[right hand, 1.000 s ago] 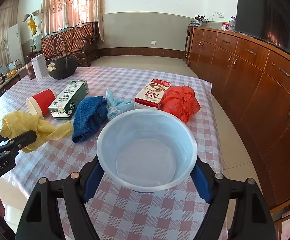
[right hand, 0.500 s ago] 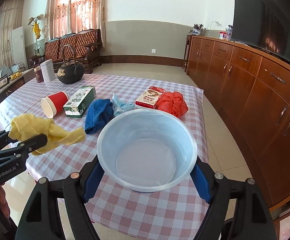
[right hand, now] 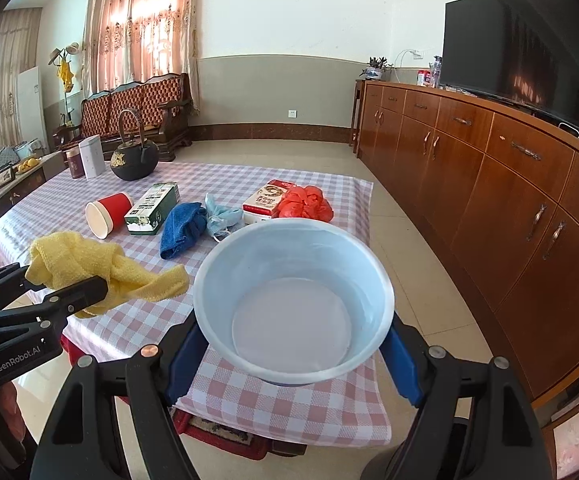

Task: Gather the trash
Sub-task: 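Carry the blue bowl and yellow cloth in both tools over the black bin, then open both tools to drop the bowl and cloth into the bin, then move both empty tools back toward the table, then grasp the blue towel with the right tool while the left tool grasps the red paper cup, then carry the paper cup and blue towel in both tools over the black bin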

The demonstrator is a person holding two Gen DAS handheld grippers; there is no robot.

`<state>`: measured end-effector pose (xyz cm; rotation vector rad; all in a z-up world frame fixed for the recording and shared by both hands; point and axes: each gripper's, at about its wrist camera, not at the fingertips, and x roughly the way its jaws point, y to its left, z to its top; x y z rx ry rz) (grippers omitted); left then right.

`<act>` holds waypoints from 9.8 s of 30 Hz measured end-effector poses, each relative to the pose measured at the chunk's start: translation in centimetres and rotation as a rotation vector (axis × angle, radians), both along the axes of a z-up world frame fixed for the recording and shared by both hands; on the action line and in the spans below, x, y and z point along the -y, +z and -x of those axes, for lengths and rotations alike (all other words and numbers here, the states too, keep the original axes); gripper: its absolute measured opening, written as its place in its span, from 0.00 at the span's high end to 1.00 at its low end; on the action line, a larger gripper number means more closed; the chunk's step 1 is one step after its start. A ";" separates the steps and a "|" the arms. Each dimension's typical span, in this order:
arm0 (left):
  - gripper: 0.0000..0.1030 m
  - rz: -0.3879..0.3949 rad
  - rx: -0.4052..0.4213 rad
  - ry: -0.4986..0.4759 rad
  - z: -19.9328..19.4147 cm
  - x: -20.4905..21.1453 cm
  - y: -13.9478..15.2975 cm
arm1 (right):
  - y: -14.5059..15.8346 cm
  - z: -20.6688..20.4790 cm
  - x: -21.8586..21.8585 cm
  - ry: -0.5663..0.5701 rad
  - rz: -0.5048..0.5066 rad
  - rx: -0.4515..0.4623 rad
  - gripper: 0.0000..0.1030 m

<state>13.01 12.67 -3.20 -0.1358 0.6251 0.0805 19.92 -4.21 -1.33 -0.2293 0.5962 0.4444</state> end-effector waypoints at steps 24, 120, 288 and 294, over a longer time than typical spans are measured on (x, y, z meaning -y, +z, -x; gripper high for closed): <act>0.50 0.005 -0.007 -0.246 -1.2 12.1 -0.2 | 0.6 2.5 13.1 -0.186 0.003 0.014 0.22; 0.01 -0.101 -0.046 -0.088 2.0 11.2 -0.9 | -3.6 2.4 13.9 -0.199 -0.045 -0.016 0.00; 0.51 -0.039 0.021 -0.017 -2.3 -2.6 -0.1 | -2.8 -4.5 -3.7 -0.074 -0.124 -0.108 0.67; 0.51 -0.043 0.043 -0.064 -1.1 0.0 1.0 | -1.5 -2.3 -0.1 -0.120 -0.131 -0.077 0.67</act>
